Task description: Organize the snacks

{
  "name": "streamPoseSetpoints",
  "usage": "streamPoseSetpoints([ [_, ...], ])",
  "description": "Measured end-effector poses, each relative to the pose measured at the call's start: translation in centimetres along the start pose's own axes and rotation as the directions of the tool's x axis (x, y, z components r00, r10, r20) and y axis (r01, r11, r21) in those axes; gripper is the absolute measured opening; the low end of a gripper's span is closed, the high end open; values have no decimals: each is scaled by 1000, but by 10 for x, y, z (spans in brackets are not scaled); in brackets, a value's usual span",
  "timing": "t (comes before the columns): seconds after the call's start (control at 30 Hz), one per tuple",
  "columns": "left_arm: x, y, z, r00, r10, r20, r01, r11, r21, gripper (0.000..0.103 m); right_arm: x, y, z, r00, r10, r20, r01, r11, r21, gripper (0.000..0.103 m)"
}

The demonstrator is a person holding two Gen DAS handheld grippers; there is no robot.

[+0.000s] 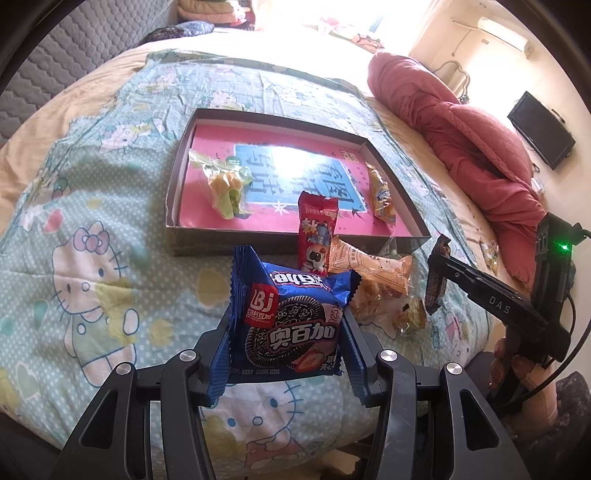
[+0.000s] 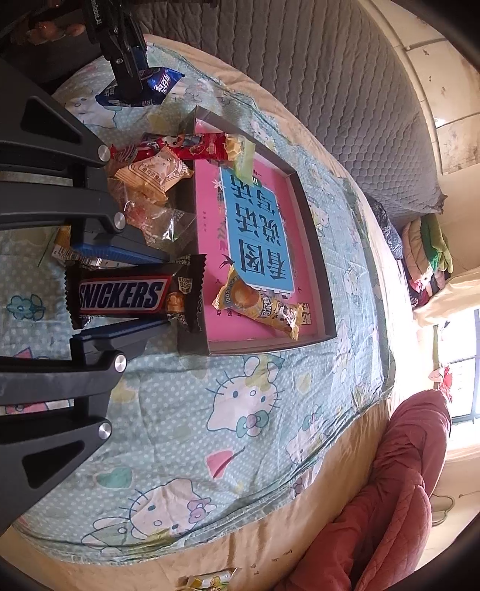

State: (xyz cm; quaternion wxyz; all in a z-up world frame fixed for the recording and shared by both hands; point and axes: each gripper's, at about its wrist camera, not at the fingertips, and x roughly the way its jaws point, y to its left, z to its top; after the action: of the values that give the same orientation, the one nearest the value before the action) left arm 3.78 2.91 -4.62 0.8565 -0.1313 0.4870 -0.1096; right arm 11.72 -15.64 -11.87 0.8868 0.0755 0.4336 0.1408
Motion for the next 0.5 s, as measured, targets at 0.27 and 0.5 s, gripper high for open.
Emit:
streamPoseSetpoints([
  [0.27,-6,0,2,999,8,32,-8,1000,1,54,-9,5,3,999,28,33,-28,1000,-8,29],
  [0.5,-10,2,7,997,34,68,-35,999,4,54,-16,9,7,997,41,63,-40,999,-15,29],
])
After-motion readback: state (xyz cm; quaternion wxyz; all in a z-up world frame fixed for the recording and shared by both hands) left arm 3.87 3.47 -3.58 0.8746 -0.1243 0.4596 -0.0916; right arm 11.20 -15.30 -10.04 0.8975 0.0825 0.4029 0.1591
